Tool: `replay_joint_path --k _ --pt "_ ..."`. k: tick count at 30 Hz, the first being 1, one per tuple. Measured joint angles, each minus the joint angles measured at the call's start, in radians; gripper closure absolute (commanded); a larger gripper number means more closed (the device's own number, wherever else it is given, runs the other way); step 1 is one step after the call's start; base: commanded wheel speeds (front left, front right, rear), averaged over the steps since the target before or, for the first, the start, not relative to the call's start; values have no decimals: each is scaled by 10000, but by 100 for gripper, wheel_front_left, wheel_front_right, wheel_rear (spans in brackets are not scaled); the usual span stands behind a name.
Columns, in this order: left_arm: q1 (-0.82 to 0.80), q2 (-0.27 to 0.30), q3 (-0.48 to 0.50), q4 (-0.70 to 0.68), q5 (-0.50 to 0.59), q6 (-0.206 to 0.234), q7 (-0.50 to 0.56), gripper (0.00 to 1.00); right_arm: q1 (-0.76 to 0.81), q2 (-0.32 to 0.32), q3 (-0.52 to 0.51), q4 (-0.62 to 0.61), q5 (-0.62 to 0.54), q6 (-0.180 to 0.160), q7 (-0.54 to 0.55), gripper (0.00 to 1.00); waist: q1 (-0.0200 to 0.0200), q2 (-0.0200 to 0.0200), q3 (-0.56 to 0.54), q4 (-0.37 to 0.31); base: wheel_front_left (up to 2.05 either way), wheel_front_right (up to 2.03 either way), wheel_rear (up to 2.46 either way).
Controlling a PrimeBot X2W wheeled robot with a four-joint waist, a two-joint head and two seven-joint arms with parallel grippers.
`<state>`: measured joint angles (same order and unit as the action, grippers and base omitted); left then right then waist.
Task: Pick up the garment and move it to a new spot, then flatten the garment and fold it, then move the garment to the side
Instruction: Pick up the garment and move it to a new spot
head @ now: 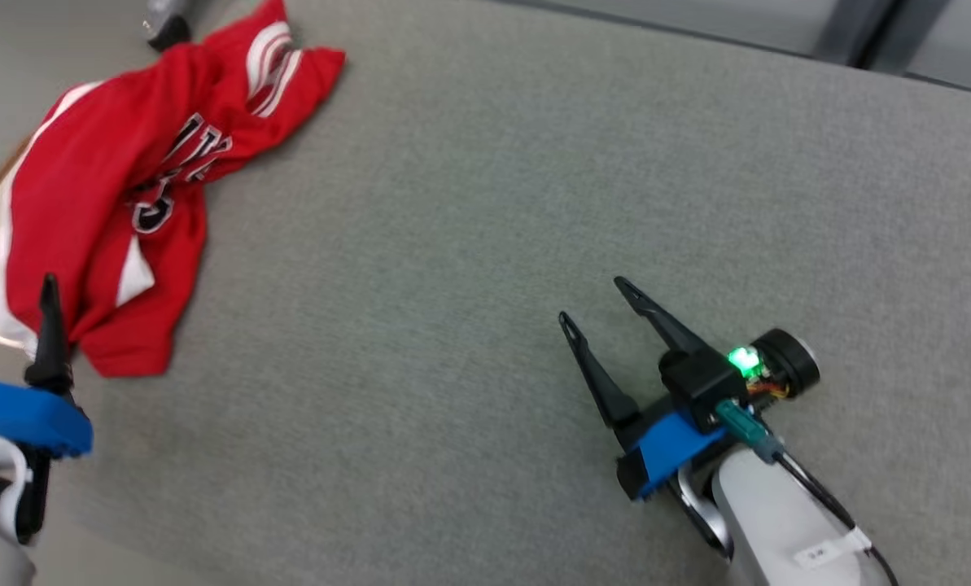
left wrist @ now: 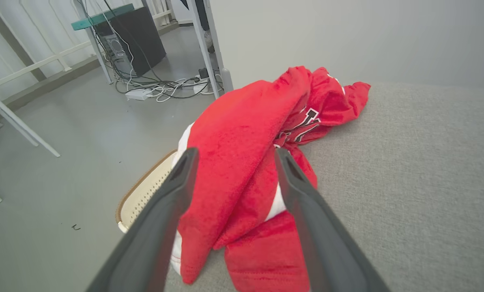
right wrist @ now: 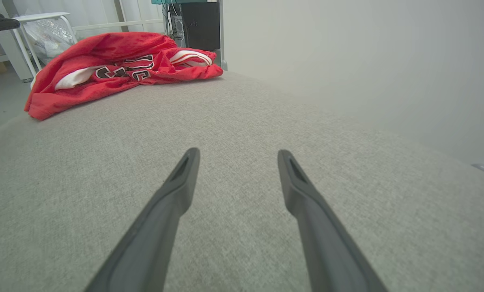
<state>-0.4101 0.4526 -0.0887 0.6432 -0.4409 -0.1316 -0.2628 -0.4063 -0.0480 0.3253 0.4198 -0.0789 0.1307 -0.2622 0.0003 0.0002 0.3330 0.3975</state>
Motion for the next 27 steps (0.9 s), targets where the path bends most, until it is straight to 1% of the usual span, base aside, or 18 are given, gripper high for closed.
replay_joint_path --k 6,12,20,22,27 --pt "-762 763 -506 616 -522 0 0 0 -328 4 347 -527 -190 0 -2 0 0 0 762 -625 0 0 0" --pt "-1280 1348 -857 1438 -941 0 0 0 -419 -2 585 -1012 -359 0 0 0 -1 0 1414 -1236 0 0 0" --pt "-1801 1795 -815 2740 -1436 0 -2 0 -409 10 556 -1616 -606 0 -2 0 -2 0 1935 -1772 0 0 0" --pt "-1867 1783 -940 2920 -1618 -2 -2 99 -400 10 529 -1726 -616 0 -4 0 -2 0 1986 -1836 0 0 0" --pt "-2000 1845 -1392 3283 -2130 -2 0 100 -392 12 431 -1812 -625 0 -4 0 -2 -1 2038 -1894 0 0 0"
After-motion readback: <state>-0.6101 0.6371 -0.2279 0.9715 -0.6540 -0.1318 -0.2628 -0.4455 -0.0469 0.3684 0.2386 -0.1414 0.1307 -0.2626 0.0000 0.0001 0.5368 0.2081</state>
